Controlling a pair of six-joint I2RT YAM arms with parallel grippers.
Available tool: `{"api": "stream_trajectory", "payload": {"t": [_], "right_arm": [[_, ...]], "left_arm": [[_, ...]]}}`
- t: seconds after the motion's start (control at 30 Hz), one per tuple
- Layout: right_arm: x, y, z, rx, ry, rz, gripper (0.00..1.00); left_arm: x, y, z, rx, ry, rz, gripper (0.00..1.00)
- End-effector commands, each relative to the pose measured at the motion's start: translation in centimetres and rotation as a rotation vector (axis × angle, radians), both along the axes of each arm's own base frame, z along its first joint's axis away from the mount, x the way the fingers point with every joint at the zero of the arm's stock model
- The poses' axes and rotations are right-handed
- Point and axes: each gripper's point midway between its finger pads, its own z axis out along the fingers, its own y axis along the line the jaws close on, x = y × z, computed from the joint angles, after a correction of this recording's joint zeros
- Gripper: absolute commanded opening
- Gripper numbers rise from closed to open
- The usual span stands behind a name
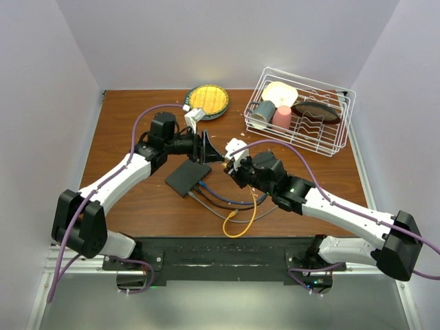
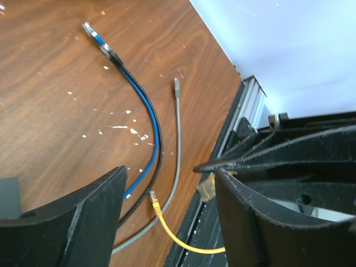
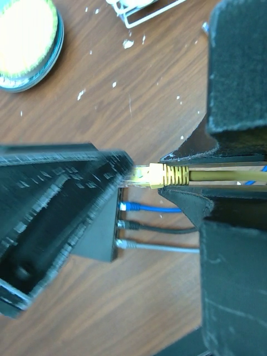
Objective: Insert the plug into the switch port
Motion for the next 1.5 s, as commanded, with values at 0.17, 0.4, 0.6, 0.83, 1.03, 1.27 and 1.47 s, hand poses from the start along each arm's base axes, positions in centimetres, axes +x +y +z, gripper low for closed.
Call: {"api": "stream_trajectory", "payload": {"t": [0.17, 0.4, 0.6, 0.83, 1.03, 1.27, 1.47], "right_arm": [[1.2, 0.5, 3.6, 0.087, -0.087, -0.045, 0.00], [1.1, 0.5, 3.5, 0.090, -0.084, -0.045, 0.00], [1.4, 0.0, 3.3, 0.088, -0.073, -0.079, 0.20], [0.9, -1.1, 5.4, 0.174, -0.094, -0.105, 0.68], [0.5, -0.6, 5.9, 0.221, -0.047, 0.003, 0.51], [0.4, 0.4, 5.5, 0.231, 0.013, 0.098, 0.37], [0.5, 0.8, 4.3, 0.211, 0.040, 0.102, 0.36]], "left_arm": [[-1.5, -2.1, 1.4, -0.100, -0.007, -0.090, 0.53], [-2.2, -3.3, 1.9, -0.122, -0.007, -0.127, 0.10], [-1.8, -3.1, 2.9, -0.128, -0.050, -0.081, 0.00], [-0.9, -1.7, 3.9, -0.085, -0.153, 0.021, 0.00], [-0.7, -1.1, 4.0, -0.078, -0.155, 0.048, 0.00], [-0.5, -0.5, 3.9, -0.073, -0.151, 0.069, 0.00], [-0.8, -0.5, 4.2, -0.085, -0.155, 0.061, 0.00]]}}
